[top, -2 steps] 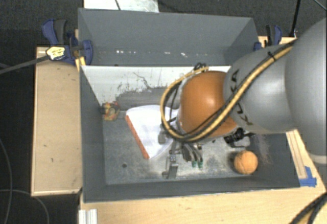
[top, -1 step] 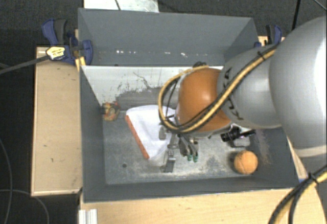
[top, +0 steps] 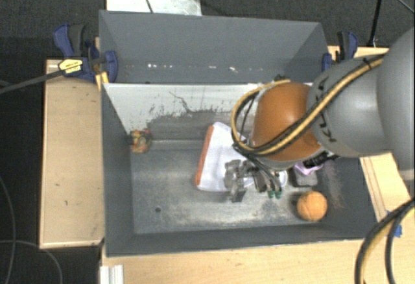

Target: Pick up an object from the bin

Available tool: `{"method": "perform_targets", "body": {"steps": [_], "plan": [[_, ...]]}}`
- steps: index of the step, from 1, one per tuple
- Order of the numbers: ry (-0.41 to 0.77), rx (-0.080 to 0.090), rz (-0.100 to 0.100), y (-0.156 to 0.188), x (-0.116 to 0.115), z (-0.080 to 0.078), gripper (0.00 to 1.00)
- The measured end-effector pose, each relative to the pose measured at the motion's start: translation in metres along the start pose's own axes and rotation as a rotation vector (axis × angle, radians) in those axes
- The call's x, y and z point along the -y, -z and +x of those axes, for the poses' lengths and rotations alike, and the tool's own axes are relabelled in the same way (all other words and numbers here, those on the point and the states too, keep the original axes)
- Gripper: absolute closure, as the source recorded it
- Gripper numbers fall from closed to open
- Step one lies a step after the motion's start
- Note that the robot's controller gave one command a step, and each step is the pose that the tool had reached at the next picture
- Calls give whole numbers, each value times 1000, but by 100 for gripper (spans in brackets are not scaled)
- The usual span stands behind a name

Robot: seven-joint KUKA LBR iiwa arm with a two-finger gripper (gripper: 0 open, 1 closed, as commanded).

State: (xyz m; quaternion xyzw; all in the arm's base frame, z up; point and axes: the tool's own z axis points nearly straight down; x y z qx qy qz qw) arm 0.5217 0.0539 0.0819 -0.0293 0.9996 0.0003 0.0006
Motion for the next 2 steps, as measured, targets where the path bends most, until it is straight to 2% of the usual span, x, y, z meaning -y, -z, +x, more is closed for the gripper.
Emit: {"method": "perform_targets", "body": {"steps": [1, 2], "plan": [[-1, 0, 0, 0, 0, 0, 100], [0, 0, 0, 123, -11, -11, 100]]}}
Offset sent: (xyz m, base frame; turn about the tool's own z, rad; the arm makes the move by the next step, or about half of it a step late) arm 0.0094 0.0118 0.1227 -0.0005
